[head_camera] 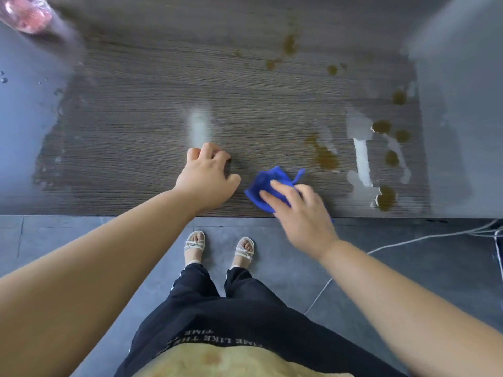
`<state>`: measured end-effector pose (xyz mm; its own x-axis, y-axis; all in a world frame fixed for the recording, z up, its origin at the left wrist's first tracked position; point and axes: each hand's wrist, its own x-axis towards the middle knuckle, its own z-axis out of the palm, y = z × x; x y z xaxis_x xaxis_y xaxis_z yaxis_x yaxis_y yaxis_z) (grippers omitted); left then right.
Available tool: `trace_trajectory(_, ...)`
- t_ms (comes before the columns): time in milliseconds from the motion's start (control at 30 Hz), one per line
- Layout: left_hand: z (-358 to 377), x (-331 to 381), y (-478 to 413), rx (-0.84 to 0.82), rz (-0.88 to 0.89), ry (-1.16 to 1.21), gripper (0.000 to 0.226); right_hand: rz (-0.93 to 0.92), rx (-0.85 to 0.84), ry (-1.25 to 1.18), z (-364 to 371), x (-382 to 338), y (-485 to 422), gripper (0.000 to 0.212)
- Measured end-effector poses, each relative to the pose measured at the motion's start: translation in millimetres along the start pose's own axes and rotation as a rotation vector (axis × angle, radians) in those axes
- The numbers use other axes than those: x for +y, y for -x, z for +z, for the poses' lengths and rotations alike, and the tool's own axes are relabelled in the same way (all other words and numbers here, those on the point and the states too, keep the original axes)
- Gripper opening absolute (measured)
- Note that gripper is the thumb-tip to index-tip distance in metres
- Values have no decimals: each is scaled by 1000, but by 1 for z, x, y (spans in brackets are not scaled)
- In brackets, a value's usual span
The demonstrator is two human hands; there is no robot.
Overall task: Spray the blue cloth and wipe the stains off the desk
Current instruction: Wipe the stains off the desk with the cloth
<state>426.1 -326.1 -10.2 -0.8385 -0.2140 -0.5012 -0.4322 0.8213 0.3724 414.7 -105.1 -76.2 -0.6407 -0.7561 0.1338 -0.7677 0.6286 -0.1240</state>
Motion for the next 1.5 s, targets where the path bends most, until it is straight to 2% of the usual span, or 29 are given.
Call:
trace_trajectory(67,2,4,-1,-2,0,-7,48,123,20,67,-8,39,10,45)
trace_trajectory(133,5,11,-3,21,21,-40,48,386,28,86,-16,62,-3,47)
trace_trajectory(200,7,17,-6,44,49,-67,47,668,-23,62,-14,55,-33,47)
trace_trajectory(233,8,20,-8,48,55,-75,47,718,-46,45,-12,39,-47,48)
trace_trajectory(267,8,22,-10,49,53,-84,47,688,-17,15,-10,20,-57,48)
trace_trajectory(367,7,20,-11,46,58,-123,48,319,38,-38,-1,-10,-42,47)
trace_trajectory(433,6,15,-10,28,84,-154,51,154,2,-2,-4,10,-19,41)
trace_trajectory(467,4,12,-10,16,100,-176,54,146,3,13,-8,27,-14,41)
trace_trajectory(533,1,8,-11,-1,121,-210,57,288,19,42,-16,58,-18,41)
trace_trajectory(633,-2,9,-13,-18,129,-213,58,680,-52,54,-11,66,-57,46)
trace_trajectory(700,-2,9,-13,-20,127,-210,58,720,-59,22,-9,34,-79,50)
trace_trajectory(800,-3,8,-13,-6,123,-199,58,332,-3,-27,-1,-6,-65,54)
trace_trajectory(867,-3,7,-14,-5,126,-189,57,94,-43,-23,1,6,-40,48)
trace_trajectory(900,-4,6,-14,-10,133,-190,57,40,-46,-20,-2,23,-33,44)
trace_trajectory(967,-4,5,-14,-24,148,-196,58,128,-20,19,-11,54,-32,42)
trace_trajectory(1067,-3,3,-15,-17,150,-191,59,578,-29,56,-9,61,-67,46)
trace_trajectory(1100,-2,3,-15,-13,150,-192,59,675,-48,52,-6,47,-81,48)
trace_trajectory(1133,-1,4,-15,-11,151,-193,59,692,-47,32,-5,29,-92,49)
trace_trajectory(1167,0,4,-15,-11,150,-192,59,621,-1,-6,-4,10,-96,49)
trace_trajectory(1267,0,3,-15,3,155,-178,57,216,5,-24,4,-12,-67,50)
trace_trajectory(1333,0,3,-13,-3,158,-167,58,77,-34,-30,-1,10,-42,44)
trace_trajectory(1400,1,3,-12,-14,154,-159,59,174,-14,-2,-9,43,-34,41)
trace_trajectory(1500,2,5,-10,-8,143,-137,59,547,-21,29,-10,62,-64,46)
